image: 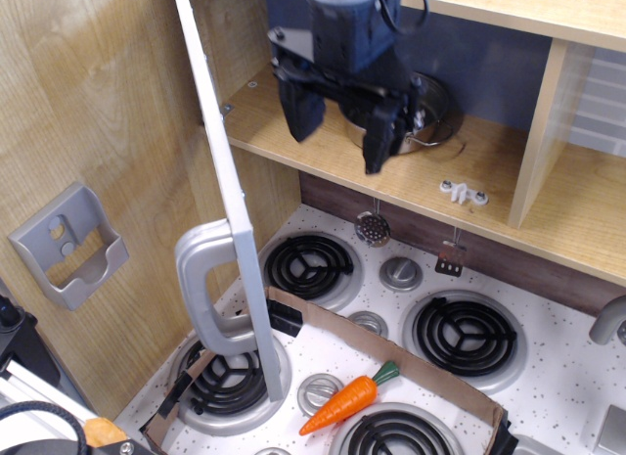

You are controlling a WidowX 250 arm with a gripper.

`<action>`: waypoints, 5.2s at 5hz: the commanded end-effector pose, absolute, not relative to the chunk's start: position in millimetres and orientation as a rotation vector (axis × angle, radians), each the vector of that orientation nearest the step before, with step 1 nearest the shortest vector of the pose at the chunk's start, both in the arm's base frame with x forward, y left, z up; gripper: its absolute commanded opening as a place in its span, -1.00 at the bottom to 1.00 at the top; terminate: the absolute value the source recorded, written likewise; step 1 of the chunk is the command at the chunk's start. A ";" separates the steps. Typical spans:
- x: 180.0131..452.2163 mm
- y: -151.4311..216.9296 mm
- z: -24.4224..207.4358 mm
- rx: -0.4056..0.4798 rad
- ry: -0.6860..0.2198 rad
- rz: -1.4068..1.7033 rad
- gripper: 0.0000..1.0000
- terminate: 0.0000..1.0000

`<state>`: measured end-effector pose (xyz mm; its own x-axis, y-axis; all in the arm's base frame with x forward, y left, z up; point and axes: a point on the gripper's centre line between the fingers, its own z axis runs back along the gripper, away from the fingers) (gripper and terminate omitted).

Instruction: Close microwave

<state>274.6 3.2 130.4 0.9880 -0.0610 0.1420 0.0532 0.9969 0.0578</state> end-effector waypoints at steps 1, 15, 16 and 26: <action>255.9 12.3 191.7 0.059 -0.164 -0.028 1.00 -1.00; 301.2 6.8 153.4 0.047 -0.272 -0.106 1.00 -1.00; 313.6 2.2 156.0 0.042 -0.336 -0.102 1.00 -1.00; 314.2 -29.8 154.2 0.127 -0.461 0.181 1.00 -1.00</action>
<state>306.8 -27.4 133.2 0.9099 0.1446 0.3888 -0.1984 0.9748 0.1019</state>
